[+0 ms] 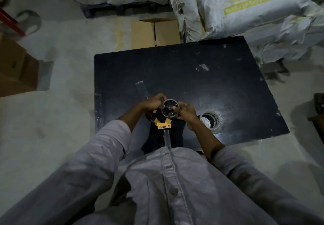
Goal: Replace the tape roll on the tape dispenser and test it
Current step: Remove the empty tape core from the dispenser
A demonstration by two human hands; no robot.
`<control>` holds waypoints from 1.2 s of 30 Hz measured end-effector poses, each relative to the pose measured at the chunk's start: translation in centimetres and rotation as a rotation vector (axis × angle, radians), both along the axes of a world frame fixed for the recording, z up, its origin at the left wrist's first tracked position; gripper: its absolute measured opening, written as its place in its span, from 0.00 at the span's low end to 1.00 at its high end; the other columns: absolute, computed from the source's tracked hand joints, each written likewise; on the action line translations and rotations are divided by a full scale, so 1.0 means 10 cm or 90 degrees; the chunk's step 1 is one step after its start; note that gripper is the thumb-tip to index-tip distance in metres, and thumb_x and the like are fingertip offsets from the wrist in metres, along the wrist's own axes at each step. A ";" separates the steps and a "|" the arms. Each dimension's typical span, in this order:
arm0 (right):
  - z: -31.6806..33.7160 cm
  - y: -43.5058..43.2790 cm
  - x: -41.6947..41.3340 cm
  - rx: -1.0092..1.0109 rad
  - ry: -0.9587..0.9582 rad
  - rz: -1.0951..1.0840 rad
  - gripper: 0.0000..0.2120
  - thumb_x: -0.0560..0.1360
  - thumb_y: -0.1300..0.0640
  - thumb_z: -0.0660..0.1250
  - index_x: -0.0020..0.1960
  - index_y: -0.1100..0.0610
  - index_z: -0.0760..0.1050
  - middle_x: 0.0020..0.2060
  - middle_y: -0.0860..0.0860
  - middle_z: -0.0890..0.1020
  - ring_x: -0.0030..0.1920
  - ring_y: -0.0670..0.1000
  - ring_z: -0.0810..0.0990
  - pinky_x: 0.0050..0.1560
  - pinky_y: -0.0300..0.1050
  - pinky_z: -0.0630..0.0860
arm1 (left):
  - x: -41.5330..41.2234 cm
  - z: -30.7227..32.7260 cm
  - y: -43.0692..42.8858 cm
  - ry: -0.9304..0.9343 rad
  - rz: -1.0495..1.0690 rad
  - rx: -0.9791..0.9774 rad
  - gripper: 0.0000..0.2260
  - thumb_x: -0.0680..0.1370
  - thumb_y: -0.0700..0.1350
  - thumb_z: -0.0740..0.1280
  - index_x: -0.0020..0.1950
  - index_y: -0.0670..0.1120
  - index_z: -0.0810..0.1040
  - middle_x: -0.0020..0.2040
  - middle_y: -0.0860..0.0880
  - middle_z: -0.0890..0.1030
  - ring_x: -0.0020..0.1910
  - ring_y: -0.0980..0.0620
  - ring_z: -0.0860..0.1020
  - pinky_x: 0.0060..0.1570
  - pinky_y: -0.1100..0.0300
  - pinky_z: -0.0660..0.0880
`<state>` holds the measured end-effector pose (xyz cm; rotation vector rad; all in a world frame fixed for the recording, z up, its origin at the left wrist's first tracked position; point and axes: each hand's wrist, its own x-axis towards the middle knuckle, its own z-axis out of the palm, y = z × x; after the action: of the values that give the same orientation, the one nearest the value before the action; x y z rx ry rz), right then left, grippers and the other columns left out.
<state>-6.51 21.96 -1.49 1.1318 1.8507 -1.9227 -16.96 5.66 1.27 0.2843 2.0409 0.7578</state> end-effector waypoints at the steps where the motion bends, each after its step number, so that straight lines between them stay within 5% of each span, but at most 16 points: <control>1: -0.01 0.00 -0.01 0.001 0.004 0.003 0.25 0.85 0.67 0.71 0.80 0.69 0.72 0.76 0.68 0.79 0.78 0.68 0.79 0.77 0.70 0.77 | -0.01 0.01 -0.02 -0.005 0.008 0.006 0.18 0.87 0.31 0.63 0.78 0.38 0.70 0.63 0.38 0.77 0.58 0.43 0.76 0.54 0.49 0.75; 3: -0.02 0.01 -0.04 0.011 0.004 0.015 0.24 0.85 0.67 0.71 0.80 0.69 0.73 0.75 0.69 0.80 0.75 0.68 0.81 0.76 0.69 0.78 | -0.03 0.02 -0.03 0.011 -0.001 -0.007 0.18 0.87 0.32 0.63 0.77 0.38 0.70 0.62 0.38 0.77 0.57 0.44 0.76 0.53 0.47 0.76; 8: -0.03 0.04 -0.06 0.032 -0.001 0.039 0.21 0.86 0.64 0.71 0.77 0.69 0.77 0.72 0.69 0.83 0.75 0.68 0.82 0.78 0.69 0.77 | -0.02 0.00 0.00 0.059 -0.041 -0.037 0.19 0.86 0.37 0.67 0.76 0.39 0.70 0.70 0.30 0.81 0.65 0.36 0.82 0.70 0.39 0.79; 16: -0.03 -0.01 -0.05 0.013 -0.018 -0.014 0.23 0.84 0.66 0.74 0.77 0.69 0.77 0.70 0.70 0.83 0.71 0.70 0.84 0.73 0.69 0.81 | 0.15 -0.08 0.01 0.173 -0.058 -0.049 0.17 0.86 0.43 0.67 0.73 0.41 0.69 0.62 0.34 0.85 0.65 0.36 0.83 0.72 0.43 0.74; 28: 0.03 0.01 0.01 -0.032 0.016 -0.004 0.24 0.83 0.64 0.75 0.76 0.70 0.76 0.70 0.69 0.83 0.72 0.69 0.84 0.74 0.69 0.80 | 0.11 -0.03 -0.12 0.095 -0.011 0.041 0.16 0.88 0.42 0.68 0.73 0.37 0.70 0.66 0.31 0.82 0.67 0.32 0.83 0.70 0.35 0.79; 36: 0.08 -0.05 -0.01 0.021 0.000 -0.058 0.26 0.81 0.53 0.79 0.71 0.69 0.81 0.64 0.66 0.87 0.65 0.65 0.88 0.66 0.67 0.86 | 0.17 0.01 -0.11 0.065 0.024 0.061 0.18 0.87 0.48 0.71 0.71 0.40 0.71 0.64 0.33 0.85 0.65 0.33 0.85 0.70 0.35 0.80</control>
<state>-6.62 21.50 -0.73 1.2459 1.8678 -1.9478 -15.30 4.57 1.33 0.3453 2.1148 0.8819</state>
